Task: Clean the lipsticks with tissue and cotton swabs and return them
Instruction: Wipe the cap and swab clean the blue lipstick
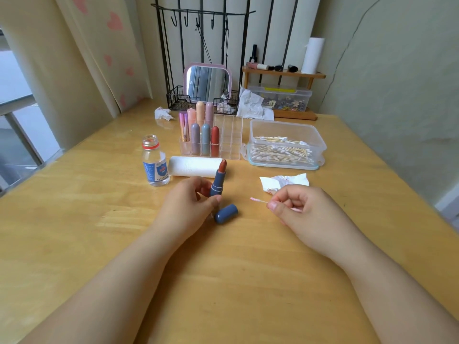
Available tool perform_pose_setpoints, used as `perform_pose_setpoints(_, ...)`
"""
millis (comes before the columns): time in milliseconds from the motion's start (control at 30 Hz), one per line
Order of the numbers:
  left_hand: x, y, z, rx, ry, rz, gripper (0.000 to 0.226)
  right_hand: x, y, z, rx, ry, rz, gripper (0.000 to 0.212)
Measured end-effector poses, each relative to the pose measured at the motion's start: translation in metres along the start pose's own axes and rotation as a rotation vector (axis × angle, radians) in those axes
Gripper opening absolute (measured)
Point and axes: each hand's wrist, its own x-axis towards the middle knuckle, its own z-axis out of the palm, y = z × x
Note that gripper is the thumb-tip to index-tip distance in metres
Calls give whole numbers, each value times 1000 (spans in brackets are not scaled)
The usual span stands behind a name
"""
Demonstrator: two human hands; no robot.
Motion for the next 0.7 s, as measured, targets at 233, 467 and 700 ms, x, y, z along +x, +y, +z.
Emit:
perform_pose_setpoints(233,1,-2,-2,10,-12,-87,16,-1,-3,1,-3,-5,-17,17)
perform_pose_setpoints(467,0,-1,-3,15,-30,-109,15,-3,-4,3,-12,-18,-10,17)
perform_pose_setpoints(700,-1,2,-3,44,-17,-118,19,-3,-5,4,-15,-15,-9,16)
